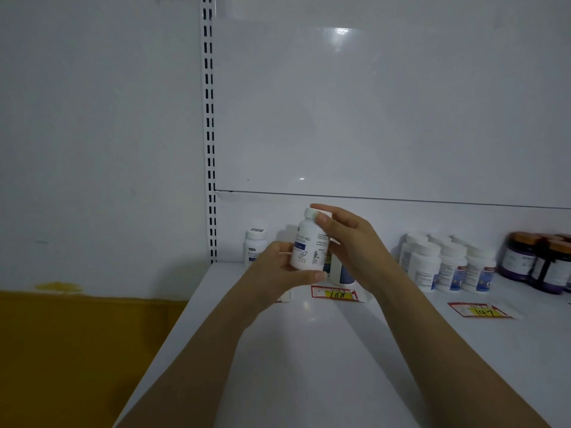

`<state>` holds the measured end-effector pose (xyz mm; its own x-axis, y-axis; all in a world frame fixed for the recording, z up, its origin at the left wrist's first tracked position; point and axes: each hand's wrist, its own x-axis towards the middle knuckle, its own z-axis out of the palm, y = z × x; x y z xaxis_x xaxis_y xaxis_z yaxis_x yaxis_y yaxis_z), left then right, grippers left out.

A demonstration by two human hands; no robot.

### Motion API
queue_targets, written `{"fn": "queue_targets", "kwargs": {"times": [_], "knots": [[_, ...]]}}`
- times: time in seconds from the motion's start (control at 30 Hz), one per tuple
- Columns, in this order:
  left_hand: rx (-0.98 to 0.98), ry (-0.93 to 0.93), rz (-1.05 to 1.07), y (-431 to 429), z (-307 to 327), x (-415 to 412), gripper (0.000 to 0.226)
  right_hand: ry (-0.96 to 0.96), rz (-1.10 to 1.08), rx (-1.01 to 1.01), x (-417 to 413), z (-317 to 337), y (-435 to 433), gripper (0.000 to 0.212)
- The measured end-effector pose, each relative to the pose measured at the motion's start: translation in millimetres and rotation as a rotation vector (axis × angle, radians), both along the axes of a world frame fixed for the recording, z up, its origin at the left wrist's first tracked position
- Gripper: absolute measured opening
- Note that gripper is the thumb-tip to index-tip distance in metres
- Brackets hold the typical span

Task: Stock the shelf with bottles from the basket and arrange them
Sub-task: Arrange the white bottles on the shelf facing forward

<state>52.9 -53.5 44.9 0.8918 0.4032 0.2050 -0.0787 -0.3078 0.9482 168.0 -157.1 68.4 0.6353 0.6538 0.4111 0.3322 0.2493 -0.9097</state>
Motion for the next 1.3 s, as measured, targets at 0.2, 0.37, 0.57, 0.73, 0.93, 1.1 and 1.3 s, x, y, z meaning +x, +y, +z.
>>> {"fn": "queue_targets", "kwargs": {"times": [0.2, 0.37, 0.57, 0.73, 0.93, 1.1, 1.3], "knots": [[0.054, -0.028, 0.065, 2, -3, 3, 0.041, 0.008, 0.072, -0.005, -6, 1, -1, 0.025], [0.049, -0.09, 0.047, 5, -5, 4, 0.051, -0.121, 0.056, -0.049, -18, 5, -5, 0.013], [0.136, -0.39, 0.175, 16, -5, 2, 0.054, -0.353, 0.095, 0.088, -32, 5, -7, 0.042], [0.211, -0.502, 0.257, 18, -5, 1, 0.061, -0.46, 0.102, 0.109, -35, 3, -6, 0.048], [0.13, -0.329, 0.057, 11, 0, -3, 0.046, -0.258, 0.011, 0.121, -28, 9, -11, 0.03], [0.003, -0.035, -0.008, 5, 2, -1, 0.04, 0.046, -0.132, -0.148, -10, 3, -5, 0.047], [-0.319, 0.173, -0.108, 6, -3, -3, 0.063, 0.428, 0.01, -0.253, -8, -3, -6, 0.045]]}}
